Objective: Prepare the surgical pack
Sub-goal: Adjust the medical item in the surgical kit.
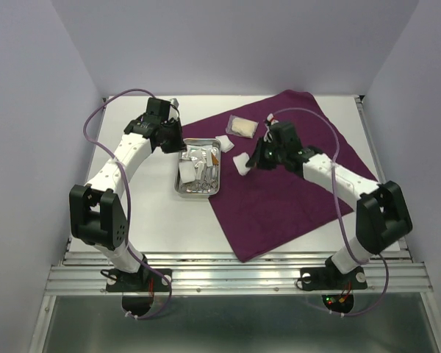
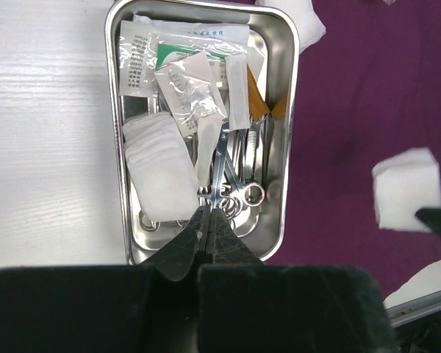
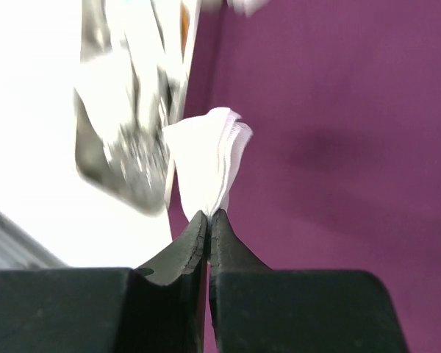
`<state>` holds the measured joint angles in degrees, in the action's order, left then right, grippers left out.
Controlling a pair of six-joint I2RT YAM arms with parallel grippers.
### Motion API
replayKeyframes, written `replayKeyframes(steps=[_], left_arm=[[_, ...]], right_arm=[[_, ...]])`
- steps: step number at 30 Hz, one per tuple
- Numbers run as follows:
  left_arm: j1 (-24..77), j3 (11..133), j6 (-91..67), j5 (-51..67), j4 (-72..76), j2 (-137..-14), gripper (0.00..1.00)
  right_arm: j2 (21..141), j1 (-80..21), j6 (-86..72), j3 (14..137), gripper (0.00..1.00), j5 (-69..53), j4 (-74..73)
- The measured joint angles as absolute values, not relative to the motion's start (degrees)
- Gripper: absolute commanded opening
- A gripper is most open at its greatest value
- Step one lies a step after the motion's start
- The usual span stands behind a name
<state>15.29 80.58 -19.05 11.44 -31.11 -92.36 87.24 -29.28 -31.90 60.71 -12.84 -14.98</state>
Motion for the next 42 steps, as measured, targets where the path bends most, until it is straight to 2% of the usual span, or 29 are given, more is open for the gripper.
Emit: replayKeyframes(steps=[12,19,25,42], left_arm=[[14.5,79.31,-19.05,10.46,-31.18,-91.81,0.0],[14.15,79.09,-19.05,10.22,-31.35,-91.11,0.0],[14.13,78.24,-19.07,10.2,-31.57,-90.89,0.0],[14.13,78.22,-19.14,10.44,-31.57,-90.89,0.0]], right_arm=[[116.79,-25.47,-34.06,91.29,0.01,-12.93,-11.88],[127.31,-24.93,-34.79,102.13,0.01,-15.81,-11.97],[131.48,-24.34,-35.83,105.97,0.01,-19.16,-11.68],[134.17,-23.24,-36.42,105.91,0.02,-21.26,-11.51]])
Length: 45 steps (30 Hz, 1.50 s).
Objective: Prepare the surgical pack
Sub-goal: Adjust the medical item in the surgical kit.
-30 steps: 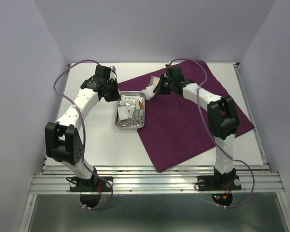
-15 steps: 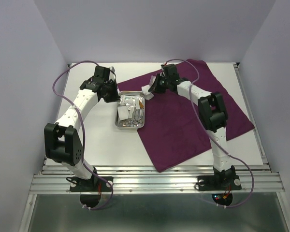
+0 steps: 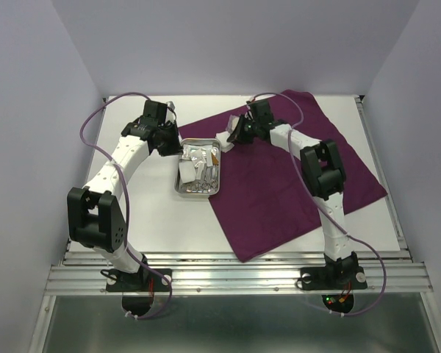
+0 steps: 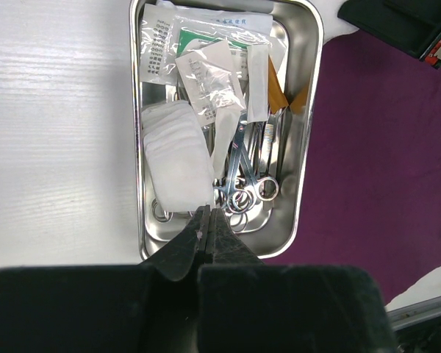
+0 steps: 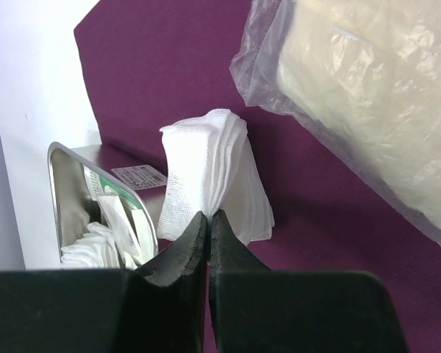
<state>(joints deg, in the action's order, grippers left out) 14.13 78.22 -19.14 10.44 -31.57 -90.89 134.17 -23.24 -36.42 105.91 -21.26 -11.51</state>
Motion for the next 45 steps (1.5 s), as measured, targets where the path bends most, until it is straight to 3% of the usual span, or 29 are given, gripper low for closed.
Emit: replayKeyframes(steps=[10,15,18,31,38,45], left_arm=[[14.13,78.22,-19.14,10.48,-31.57,-90.89,0.0],[14.13,78.22,-19.16,10.5,-31.57,-90.89,0.0],[14.13,78.22,-19.18,10.52,-31.57,-90.89,0.0],[14.13,78.22,-19.35,11.16,-31.57,-90.89,0.0],[14.13,78.22,-19.35,11.51,-31.57,-90.89,0.0],[14.13,78.22,-19.35,11.53,-31.55,-90.89,0.0]], right_arm=[[136.57,-23.2,-36.32,105.91,0.14,-22.46,-11.55],[136.66,-23.14,-36.1,105.93,0.32,-22.92,-11.57],[136.66,-23.14,-35.73,106.04,0.36,-22.92,-11.53],[133.53,-22.92,-32.58,106.04,0.45,-17.43,-14.59],[132.99,-22.55,-32.32,106.04,0.62,-16.88,-14.79],[134.02,-22.11,-33.01,107.44,0.62,-19.62,-15.07]])
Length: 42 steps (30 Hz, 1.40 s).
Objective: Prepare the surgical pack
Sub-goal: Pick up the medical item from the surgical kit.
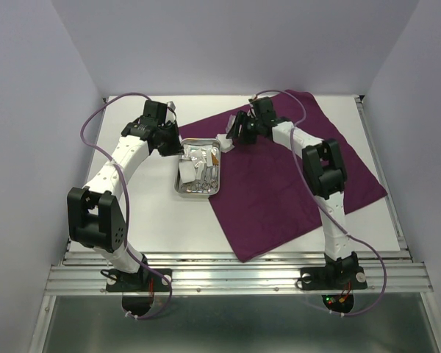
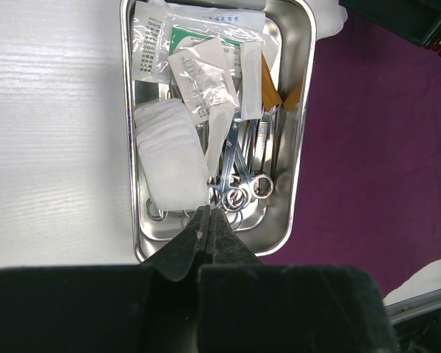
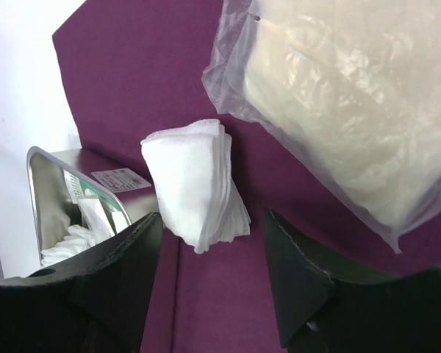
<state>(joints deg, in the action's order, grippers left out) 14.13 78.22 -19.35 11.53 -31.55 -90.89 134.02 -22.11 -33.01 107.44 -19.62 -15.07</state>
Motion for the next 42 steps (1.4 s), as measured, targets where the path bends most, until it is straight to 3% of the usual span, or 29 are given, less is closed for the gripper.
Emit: replayKeyframes(steps=[14,21,27,33,37,42], left_arm=[[14.13,78.22,-19.35,11.55,-31.55,-90.89,0.0],[14.13,77.47,-19.38,11.55,-31.46,-90.89,0.0],[14.13,77.36,-19.38,11.53,-31.4,-90.89,0.0],[14.13,77.36,-19.38,11.53,-31.38,-90.89,0.0],[14.13,77.25,-19.38,11.51,-31.38,-90.87,0.0],[14.13,77.23,-19.38,11.4,-31.38,-90.63,0.0]], right_arm=[[137.29,-22.09,-36.05,108.95,0.61,-24.01,-14.48],[137.32,-22.09,-37.98,107.72,0.52,-26.06,-12.99],[137.32,-22.09,-39.99,106.54,0.39,-27.79,-11.55],[137.32,-22.09,-41.58,105.97,0.08,-26.98,-10.92],[137.1,-22.09,-42.3,104.77,0.01,-25.63,-9.56],[133.67,-22.09,-42.68,99.61,0.01,-22.85,-7.9]])
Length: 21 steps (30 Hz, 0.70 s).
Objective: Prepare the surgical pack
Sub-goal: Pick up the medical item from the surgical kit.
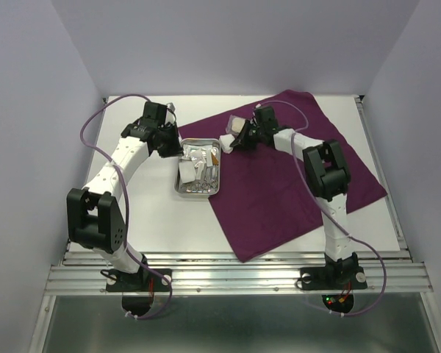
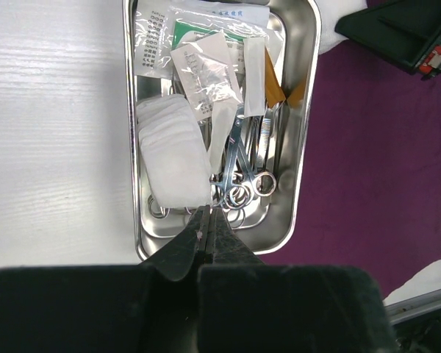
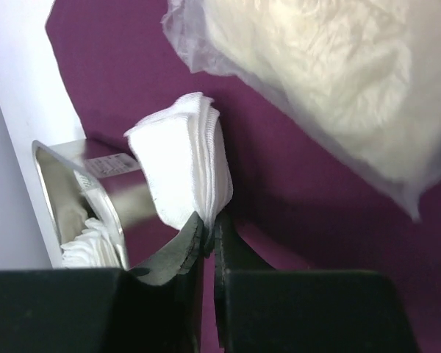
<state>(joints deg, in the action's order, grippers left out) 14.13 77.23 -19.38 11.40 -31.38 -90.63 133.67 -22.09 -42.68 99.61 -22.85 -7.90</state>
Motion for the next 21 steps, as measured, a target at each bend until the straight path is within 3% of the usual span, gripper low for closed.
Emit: replayKeyframes(steps=[11,21], left_arm=[[13.61,77.23,-19.4,10.44,-31.46,-89.06,0.0],[10.24,77.28,-20.08,9.45,-31.62,-86.61,0.0]], right_arm=[[118.98,-22.09,-42.92,92.09,0.01,-19.86,-4.19],[117.27,-26.28,-45.1,91.02,0.01,-19.77,-2.72]])
